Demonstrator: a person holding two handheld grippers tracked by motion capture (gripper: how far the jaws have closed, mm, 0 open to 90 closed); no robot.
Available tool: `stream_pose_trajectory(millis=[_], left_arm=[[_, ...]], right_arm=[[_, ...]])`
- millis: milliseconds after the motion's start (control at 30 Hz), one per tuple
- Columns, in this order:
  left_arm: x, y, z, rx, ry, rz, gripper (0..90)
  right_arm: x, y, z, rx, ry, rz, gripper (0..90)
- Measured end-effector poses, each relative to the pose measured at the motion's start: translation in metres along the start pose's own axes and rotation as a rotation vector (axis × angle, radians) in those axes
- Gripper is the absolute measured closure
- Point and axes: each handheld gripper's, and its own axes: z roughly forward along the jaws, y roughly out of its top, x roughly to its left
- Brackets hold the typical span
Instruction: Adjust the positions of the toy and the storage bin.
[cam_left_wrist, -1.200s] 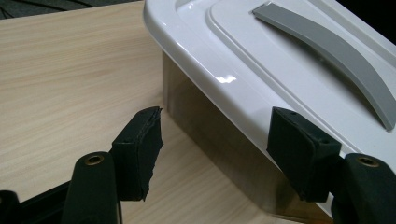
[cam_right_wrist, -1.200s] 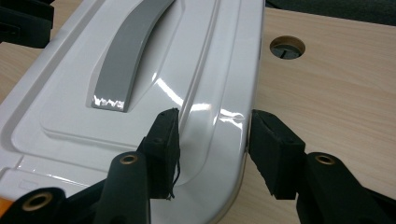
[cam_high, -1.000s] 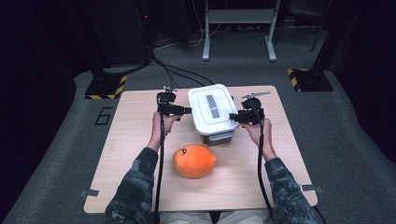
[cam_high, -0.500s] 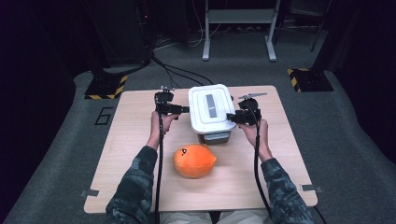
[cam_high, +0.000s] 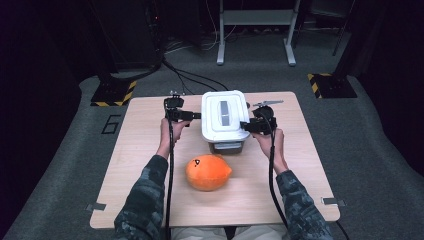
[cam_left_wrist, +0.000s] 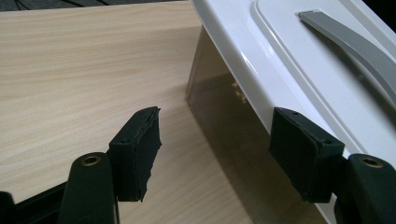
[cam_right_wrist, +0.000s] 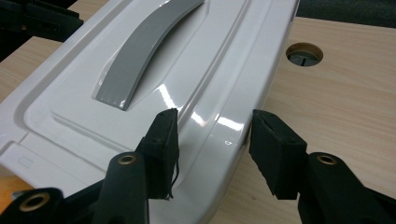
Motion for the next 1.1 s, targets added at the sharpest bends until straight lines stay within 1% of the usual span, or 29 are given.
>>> stream_pose_trajectory(millis=[33,67,100,133,167,200,233,267,333,367,400,433,500,567,600,667,700,733,767,800,833,867,900,933,967,1000,1033,1067,1100], left_arm=[[0.004,-0.002,0.001,0.013,-0.011,-0.006,30.3],[0.005,-0.004,0.001,0.018,-0.003,-0.012,29.0],[0.005,-0.004,0.001,0.018,-0.003,-0.012,27.5],[0.006,-0.006,-0.001,0.018,0.006,-0.009,26.5],[0.008,-0.007,-0.003,0.015,0.008,-0.012,26.5],[0.009,-0.009,-0.006,0.008,0.007,-0.018,24.6],[0.010,-0.014,-0.014,0.002,0.015,0.000,22.8],[0.010,-0.014,-0.014,0.002,0.015,0.000,21.7],[0.009,-0.019,-0.024,-0.005,0.020,0.022,20.3],[0.006,-0.024,-0.033,-0.017,0.014,0.037,17.7],[0.006,-0.024,-0.033,-0.017,0.014,0.037,16.7],[0.004,-0.030,-0.042,-0.030,0.014,0.055,15.9],[0.003,-0.032,-0.046,-0.029,0.008,0.065,14.9],[-0.003,-0.041,-0.059,-0.045,-0.005,0.087,14.6],[-0.003,-0.041,-0.059,-0.045,-0.005,0.087,14.5],[-0.009,-0.048,-0.067,-0.047,-0.018,0.113,14.3],[-0.016,-0.056,-0.074,-0.044,-0.032,0.138,13.9],[-0.019,-0.060,-0.077,-0.045,-0.041,0.153,13.5],[-0.023,-0.064,-0.079,-0.043,-0.050,0.164,13.3],[-0.023,-0.064,-0.079,-0.043,-0.050,0.164,12.8],[-0.027,-0.068,-0.082,-0.045,-0.058,0.181,12.7],[-0.034,-0.075,-0.086,-0.049,-0.069,0.209,12.3],[-0.034,-0.075,-0.086,-0.049,-0.069,0.209,12.1],[-0.037,-0.079,-0.088,-0.048,-0.082,0.215,11.8],[-0.044,-0.087,-0.091,-0.045,-0.090,0.233,11.4],[-0.044,-0.087,-0.091,-0.045,-0.090,0.233,11.3],[-0.049,-0.093,-0.093,-0.049,-0.102,0.248,11.0],[-0.049,-0.093,-0.093,-0.049,-0.102,0.248,10.8],[-0.052,-0.095,-0.094,-0.042,-0.109,0.260,10.8]], right_arm=[[-0.003,-0.001,0.001,-0.008,0.020,0.005,50.3],[-0.005,-0.001,0.001,-0.010,0.030,0.011,46.4],[-0.005,-0.001,0.001,-0.010,0.030,0.011,46.4],[-0.007,-0.004,-0.002,-0.012,0.007,-0.004,41.2],[-0.007,-0.004,-0.002,-0.012,0.007,-0.004,41.2],[-0.009,-0.007,-0.009,-0.022,-0.018,-0.015,31.3],[-0.010,-0.010,-0.013,-0.022,-0.027,-0.018,27.5],[-0.010,-0.010,-0.013,-0.022,-0.027,-0.018,27.5],[-0.015,-0.016,-0.020,-0.034,-0.019,-0.002,20.8],[-0.019,-0.023,-0.028,-0.047,-0.034,-0.011,17.5],[-0.023,-0.027,-0.032,-0.059,-0.028,-0.010,16.1],[-0.025,-0.031,-0.035,-0.064,-0.026,-0.008,15.6],[-0.027,-0.035,-0.038,-0.066,-0.028,-0.010,15.2],[-0.035,-0.048,-0.044,-0.056,-0.030,0.003,14.4],[-0.035,-0.048,-0.044,-0.056,-0.030,0.003,14.4],[-0.040,-0.058,-0.046,-0.046,-0.040,0.006,13.8],[-0.045,-0.073,-0.046,-0.033,-0.049,0.017,13.5],[-0.048,-0.081,-0.045,-0.024,-0.054,0.027,13.3],[-0.051,-0.089,-0.043,-0.012,-0.061,0.023,13.0],[-0.051,-0.089,-0.043,-0.012,-0.061,0.023,13.0],[-0.058,-0.104,-0.039,0.012,-0.087,0.032,12.1],[-0.061,-0.112,-0.037,0.023,-0.092,0.043,11.5],[-0.065,-0.119,-0.035,0.027,-0.096,0.044,10.9],[-0.068,-0.125,-0.034,0.029,-0.094,0.058,10.9],[-0.071,-0.130,-0.032,0.030,-0.103,0.050,10.4],[-0.071,-0.130,-0.032,0.030,-0.103,0.050,10.4],[-0.074,-0.140,-0.030,0.045,-0.107,0.068,9.2],[-0.074,-0.140,-0.030,0.045,-0.107,0.068,9.2],[-0.075,-0.144,-0.028,0.051,-0.112,0.067,8.9]])
